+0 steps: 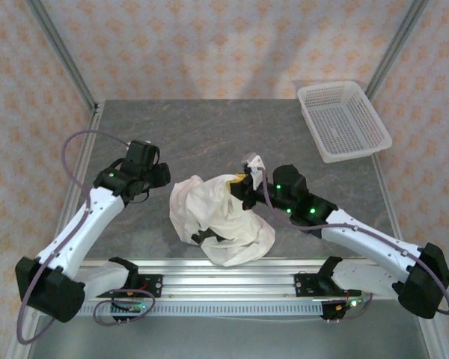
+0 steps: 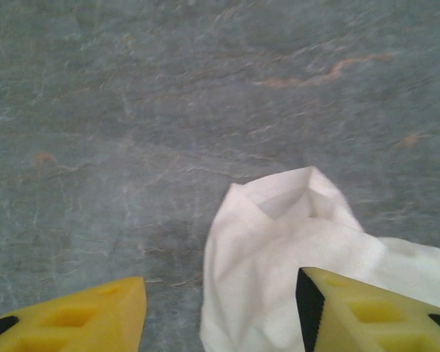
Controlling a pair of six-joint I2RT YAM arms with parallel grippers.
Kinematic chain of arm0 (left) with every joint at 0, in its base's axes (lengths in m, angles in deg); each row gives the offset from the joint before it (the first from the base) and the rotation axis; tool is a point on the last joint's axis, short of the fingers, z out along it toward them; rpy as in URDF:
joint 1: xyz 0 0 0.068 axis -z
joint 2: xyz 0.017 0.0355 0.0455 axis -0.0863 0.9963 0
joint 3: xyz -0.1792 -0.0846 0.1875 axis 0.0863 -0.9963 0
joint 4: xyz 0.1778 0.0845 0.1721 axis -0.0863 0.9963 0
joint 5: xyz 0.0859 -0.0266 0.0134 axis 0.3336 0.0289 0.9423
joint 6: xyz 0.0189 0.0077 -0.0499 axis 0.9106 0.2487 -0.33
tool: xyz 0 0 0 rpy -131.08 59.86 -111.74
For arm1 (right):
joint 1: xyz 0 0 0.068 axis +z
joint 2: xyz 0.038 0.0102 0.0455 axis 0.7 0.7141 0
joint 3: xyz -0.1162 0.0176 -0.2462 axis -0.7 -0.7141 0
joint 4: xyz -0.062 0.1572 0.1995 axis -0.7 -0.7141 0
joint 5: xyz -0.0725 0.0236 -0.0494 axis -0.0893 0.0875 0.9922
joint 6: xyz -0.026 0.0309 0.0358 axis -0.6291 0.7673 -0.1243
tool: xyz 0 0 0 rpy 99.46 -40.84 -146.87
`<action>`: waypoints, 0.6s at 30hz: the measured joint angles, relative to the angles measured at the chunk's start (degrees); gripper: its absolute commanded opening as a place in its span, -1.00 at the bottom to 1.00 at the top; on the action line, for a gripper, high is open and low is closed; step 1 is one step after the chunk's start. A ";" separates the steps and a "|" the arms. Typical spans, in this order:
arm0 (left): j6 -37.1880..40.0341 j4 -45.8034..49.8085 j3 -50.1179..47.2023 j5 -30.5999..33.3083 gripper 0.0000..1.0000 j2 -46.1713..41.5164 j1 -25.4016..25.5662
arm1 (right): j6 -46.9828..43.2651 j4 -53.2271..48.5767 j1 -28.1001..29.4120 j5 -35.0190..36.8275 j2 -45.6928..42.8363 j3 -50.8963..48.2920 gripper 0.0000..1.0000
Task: Fold the inside-out t-shirt
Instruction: Turn the T-shirt inside out at the center of the table.
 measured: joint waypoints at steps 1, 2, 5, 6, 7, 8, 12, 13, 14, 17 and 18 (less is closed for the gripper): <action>-0.02 -0.07 0.00 -0.76 0.13 -2.40 0.79 | 0.55 -0.42 -0.02 1.11 0.96 0.13 -1.00; -0.24 -0.24 0.00 -1.09 0.13 -4.74 2.27 | 1.03 -0.87 -0.02 2.01 1.86 0.35 -1.00; -1.57 -3.19 -0.63 -1.57 0.13 -11.74 11.80 | 2.49 -2.45 -0.02 4.20 4.83 1.36 -1.00; -2.29 -4.70 -1.29 -1.92 0.12 -13.18 15.96 | 3.02 -2.67 -0.02 4.72 5.73 1.70 -1.00; -3.15 -5.79 -1.75 -2.01 0.11 -13.99 19.21 | 3.39 -2.95 -0.02 5.11 6.23 1.95 -1.00; -3.72 -6.82 -2.10 -1.99 0.11 -13.97 21.97 | 3.72 -3.10 -0.02 5.42 6.51 2.14 -1.00; -3.80 -10.71 -2.32 -1.31 0.13 -5.42 29.44 | 4.68 -3.30 -0.02 5.99 6.75 2.84 -1.00; -2.82 -11.69 -1.99 -1.22 0.17 -1.57 30.67 | 4.90 -3.65 -0.02 6.16 6.80 3.10 -1.00; -1.90 -12.46 -1.70 -1.14 0.22 1.86 31.43 | 5.01 -3.87 -0.02 6.27 6.80 3.30 -1.00; 0.57 -13.46 -1.07 -0.37 0.25 11.37 32.57 | 5.64 -4.70 -0.02 6.62 6.80 3.69 -1.00; 1.16 -13.44 -1.01 0.48 0.14 13.38 32.57 | 5.77 -5.11 -0.02 6.69 6.80 3.74 -1.00</action>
